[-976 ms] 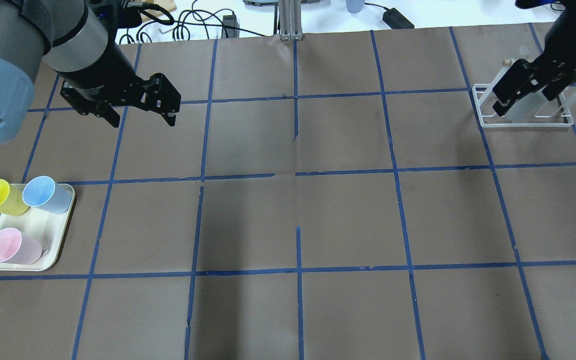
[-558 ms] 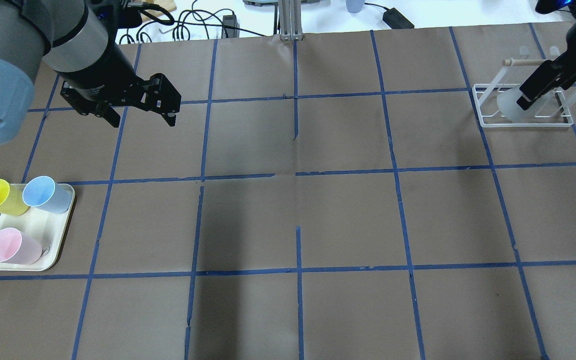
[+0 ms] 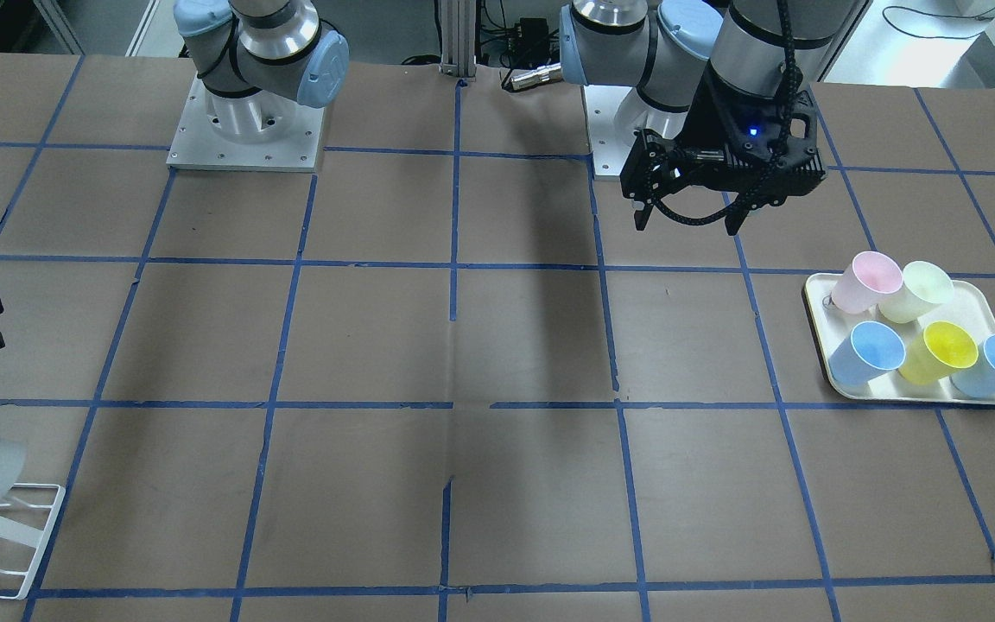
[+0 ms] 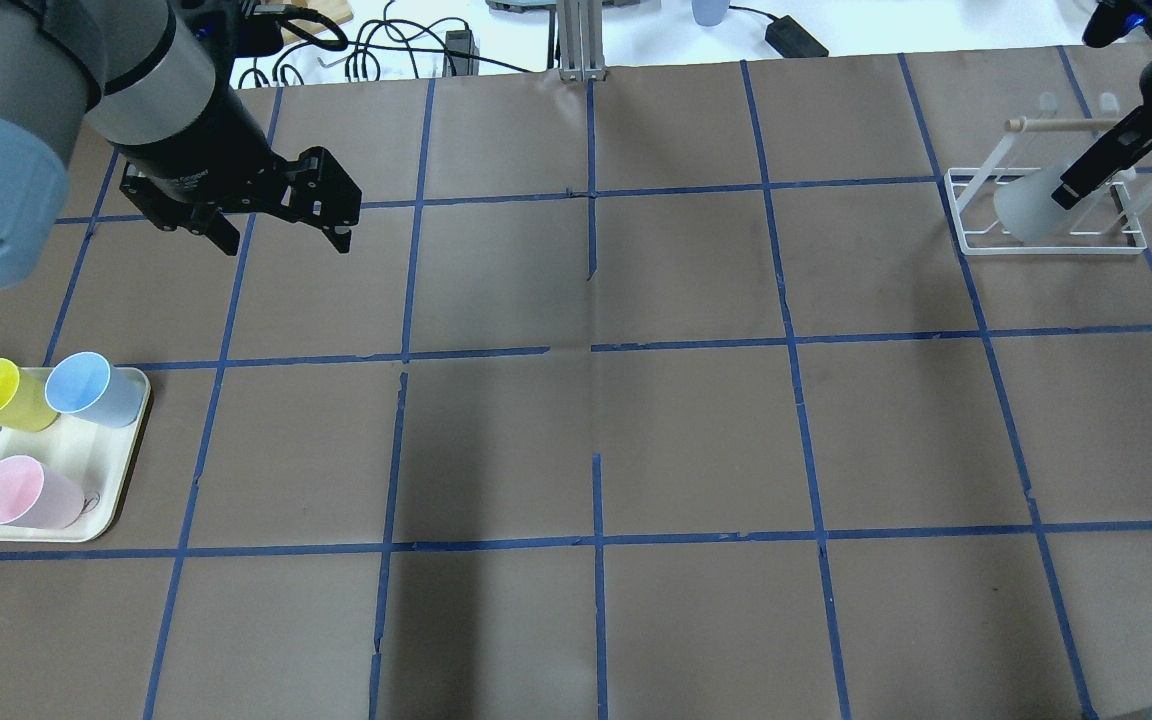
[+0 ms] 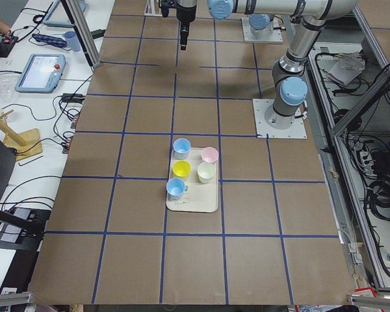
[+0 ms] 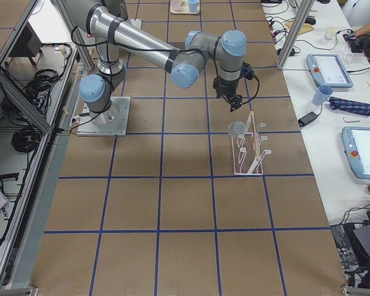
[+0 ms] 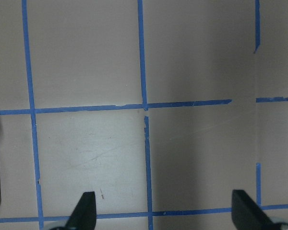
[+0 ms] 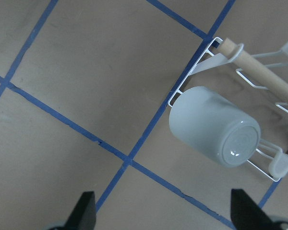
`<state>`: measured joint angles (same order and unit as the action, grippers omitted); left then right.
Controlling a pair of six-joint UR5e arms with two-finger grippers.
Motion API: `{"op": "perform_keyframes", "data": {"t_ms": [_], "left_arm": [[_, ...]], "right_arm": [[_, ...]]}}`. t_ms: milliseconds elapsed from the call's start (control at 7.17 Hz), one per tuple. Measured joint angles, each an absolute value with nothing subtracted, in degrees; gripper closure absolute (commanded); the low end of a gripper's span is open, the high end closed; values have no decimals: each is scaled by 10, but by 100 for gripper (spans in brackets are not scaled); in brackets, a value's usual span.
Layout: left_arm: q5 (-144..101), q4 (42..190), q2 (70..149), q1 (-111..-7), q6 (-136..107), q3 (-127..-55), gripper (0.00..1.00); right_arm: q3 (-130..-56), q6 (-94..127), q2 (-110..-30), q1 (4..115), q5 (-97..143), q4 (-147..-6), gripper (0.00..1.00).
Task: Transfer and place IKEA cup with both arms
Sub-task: 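Move the right gripper down to the white cup on the rack, then close the right gripper on the white cup's base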
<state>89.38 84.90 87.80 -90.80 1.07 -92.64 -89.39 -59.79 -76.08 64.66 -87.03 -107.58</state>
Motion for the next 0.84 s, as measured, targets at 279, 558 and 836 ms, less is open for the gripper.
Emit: {"op": "perform_keyframes", "data": {"t_ms": [279,558,836], "left_arm": [[894,849,878,-908,11,-926,0],[894,849,878,-908,11,-926,0],[894,849,878,-908,11,-926,0]], "right_arm": [[-894,-637,-736,630,-870,-1111,0],[-894,-659,-712,622,-865,-1142,0],[-894,-675,-694,621,-860,-1172,0]]}}
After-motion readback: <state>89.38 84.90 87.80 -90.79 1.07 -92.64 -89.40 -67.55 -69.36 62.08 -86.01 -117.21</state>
